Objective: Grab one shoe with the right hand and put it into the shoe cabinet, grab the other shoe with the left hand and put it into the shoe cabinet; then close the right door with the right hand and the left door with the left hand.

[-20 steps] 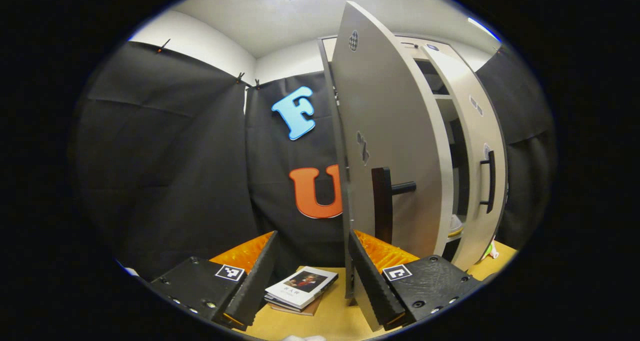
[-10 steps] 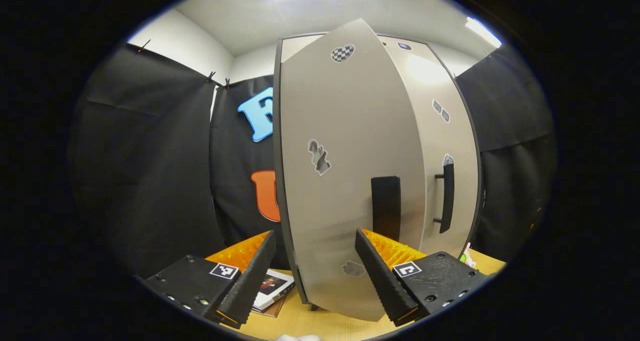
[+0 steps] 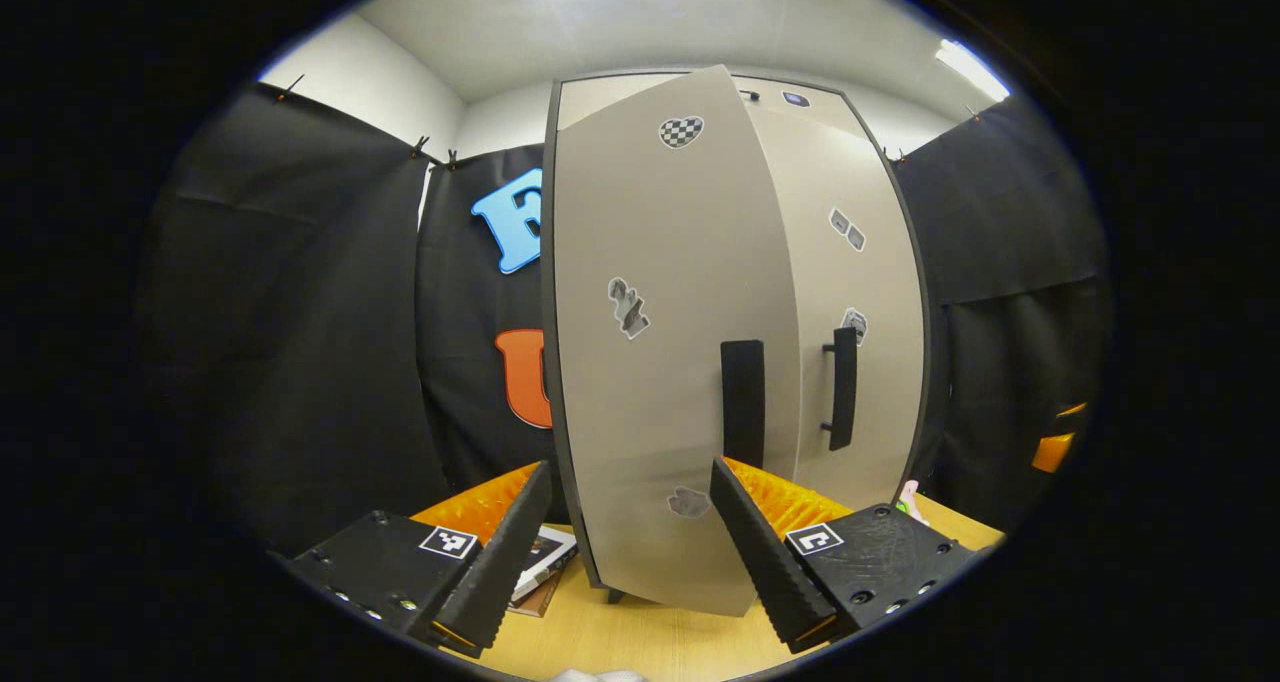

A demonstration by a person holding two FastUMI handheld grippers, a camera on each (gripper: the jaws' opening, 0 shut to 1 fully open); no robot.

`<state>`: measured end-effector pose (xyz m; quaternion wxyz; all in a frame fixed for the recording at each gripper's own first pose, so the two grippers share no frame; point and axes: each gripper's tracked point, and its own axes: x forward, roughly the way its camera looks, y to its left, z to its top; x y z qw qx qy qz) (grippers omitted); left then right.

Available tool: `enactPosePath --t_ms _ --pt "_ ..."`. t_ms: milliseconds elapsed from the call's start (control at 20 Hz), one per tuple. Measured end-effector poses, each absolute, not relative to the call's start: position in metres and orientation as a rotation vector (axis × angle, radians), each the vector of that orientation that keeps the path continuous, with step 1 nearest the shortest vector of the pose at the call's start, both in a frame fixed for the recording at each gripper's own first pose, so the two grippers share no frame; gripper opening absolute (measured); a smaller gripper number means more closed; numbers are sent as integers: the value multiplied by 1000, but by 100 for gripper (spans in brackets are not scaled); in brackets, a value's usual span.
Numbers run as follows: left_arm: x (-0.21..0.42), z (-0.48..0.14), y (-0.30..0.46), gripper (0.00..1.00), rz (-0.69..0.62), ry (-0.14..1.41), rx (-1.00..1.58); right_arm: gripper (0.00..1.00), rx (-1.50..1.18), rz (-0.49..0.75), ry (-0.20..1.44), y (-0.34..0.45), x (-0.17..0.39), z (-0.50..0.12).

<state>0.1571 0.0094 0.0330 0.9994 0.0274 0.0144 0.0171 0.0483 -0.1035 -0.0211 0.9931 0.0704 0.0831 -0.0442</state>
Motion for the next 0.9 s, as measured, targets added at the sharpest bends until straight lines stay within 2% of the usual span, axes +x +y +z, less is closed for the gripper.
enactPosePath --t_ms 150,200,250,350,600,650,700,750,800,900 --pt "136 20 11 96 35 59 55 96 124 -91 161 -97 41 -20" --pt "128 16 10 96 31 69 53 93 116 -94 155 -95 38 -18" --pt "120 13 11 96 35 70 48 96 102 -99 143 -93 33 -16" --pt "104 3 12 96 27 93 36 96 77 -117 119 -89 24 -11" --pt "62 -11 16 96 11 128 14 94 71 -125 83 -68 -3 -7" --pt "55 -11 18 100 10 133 18 93 74 -123 79 -63 -7 -7" --pt "49 -12 22 96 8 132 18 96 70 -126 79 -60 -12 -7" --pt "43 -11 23 100 6 129 18 94 61 -124 74 -56 -16 -7" --pt "37 -11 26 100 9 125 23 96 53 -125 68 -53 -20 -6" --pt "30 -13 32 96 21 134 28 94 49 -119 67 -48 -24 -7"
